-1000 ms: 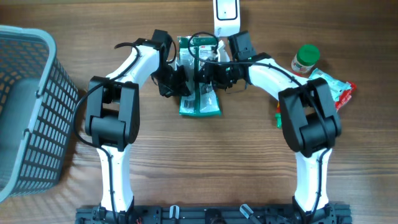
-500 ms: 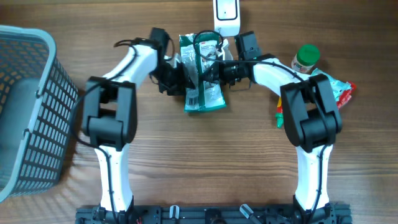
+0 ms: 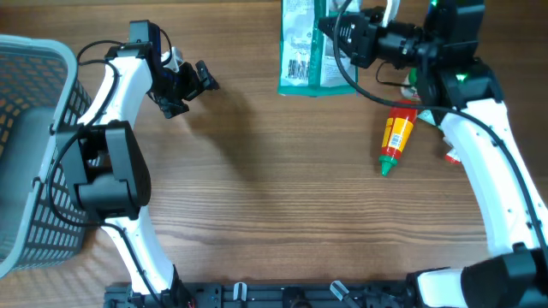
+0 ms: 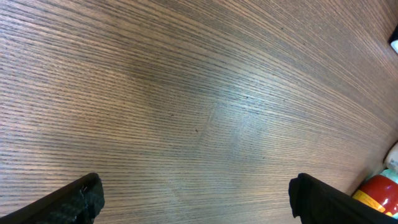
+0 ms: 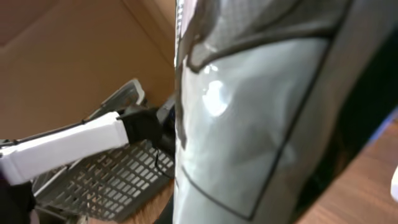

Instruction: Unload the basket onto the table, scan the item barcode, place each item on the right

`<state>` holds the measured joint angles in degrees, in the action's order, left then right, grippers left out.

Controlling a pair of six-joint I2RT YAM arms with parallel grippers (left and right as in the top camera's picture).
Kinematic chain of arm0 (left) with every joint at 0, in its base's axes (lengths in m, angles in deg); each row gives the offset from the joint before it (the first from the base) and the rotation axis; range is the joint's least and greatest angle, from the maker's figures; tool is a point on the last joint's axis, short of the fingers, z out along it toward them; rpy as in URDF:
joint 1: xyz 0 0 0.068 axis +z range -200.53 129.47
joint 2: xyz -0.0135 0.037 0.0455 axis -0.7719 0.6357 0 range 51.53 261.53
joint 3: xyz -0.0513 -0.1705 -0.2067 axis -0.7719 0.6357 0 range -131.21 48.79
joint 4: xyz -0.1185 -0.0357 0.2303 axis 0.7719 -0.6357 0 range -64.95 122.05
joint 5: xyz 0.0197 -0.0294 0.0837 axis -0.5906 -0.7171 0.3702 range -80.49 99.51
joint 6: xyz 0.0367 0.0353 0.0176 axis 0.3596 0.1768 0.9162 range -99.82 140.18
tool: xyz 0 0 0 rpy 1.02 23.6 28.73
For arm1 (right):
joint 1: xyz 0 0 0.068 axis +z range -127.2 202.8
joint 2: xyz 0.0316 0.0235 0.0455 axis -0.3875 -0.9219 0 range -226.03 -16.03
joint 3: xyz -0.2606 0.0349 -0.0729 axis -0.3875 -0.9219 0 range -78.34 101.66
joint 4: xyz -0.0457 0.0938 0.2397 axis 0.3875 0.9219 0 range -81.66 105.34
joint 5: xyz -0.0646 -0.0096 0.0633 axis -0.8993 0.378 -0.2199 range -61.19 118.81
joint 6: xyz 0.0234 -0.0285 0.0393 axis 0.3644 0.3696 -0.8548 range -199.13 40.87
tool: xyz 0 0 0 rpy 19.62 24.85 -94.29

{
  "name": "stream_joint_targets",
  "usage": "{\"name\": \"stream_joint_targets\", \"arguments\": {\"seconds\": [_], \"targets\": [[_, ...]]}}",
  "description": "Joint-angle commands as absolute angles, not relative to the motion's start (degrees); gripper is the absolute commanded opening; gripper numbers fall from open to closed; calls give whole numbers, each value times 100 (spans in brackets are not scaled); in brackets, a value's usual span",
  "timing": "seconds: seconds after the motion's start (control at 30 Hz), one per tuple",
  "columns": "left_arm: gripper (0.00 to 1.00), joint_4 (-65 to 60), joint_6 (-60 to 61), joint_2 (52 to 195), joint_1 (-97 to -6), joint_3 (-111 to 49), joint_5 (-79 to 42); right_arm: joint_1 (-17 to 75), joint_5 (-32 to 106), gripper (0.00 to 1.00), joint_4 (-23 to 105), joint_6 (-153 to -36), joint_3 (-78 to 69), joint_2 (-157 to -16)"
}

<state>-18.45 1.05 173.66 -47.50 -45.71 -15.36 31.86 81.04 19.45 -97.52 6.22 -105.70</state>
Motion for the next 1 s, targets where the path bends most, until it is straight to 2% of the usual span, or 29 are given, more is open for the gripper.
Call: {"name": "stream_joint_targets", "arguments": {"seconds": [0.0,0.13,0.23,0.37,0.43,0.53,0.63,0.7,0.8,0.97], "targets": [[100,-1791,177,17276,-4752,-4545,-1505,3193,7446,4,1781,-10242,639,-10397],[100,-1651,177,17276,-4752,-4545,-1505,3352,4965,4,1694,-9678,639,-10555],[100,-1651,177,17276,-4752,-4545,-1505,3936,3210,4,866,-8032,639,-11191],[100,-1651,177,17276,-4752,-4545,-1505,4467,2034,4,-398,-5842,639,-12015],[100,-1651,177,17276,-4752,-4545,-1507,4679,1306,4,-1497,-4231,639,-12585],[100,-1651,177,17276,-4752,-4545,-1505,4738,1193,4,-2376,-2849,639,-13142],[100,-1651,177,17276,-4752,-4545,-1505,4738,1252,4,-2999,-843,639,-13835],[100,-1651,177,17276,-4752,-4545,-1507,4738,1400,4,-3421,95,639,-14205],[100,-1651,177,17276,-4752,-4545,-1505,4738,1754,4,-4570,167,646,-14690],[100,-1651,177,17276,-4752,-4545,-1505,4723,1997,4,-4437,-644,665,-14784]]}}
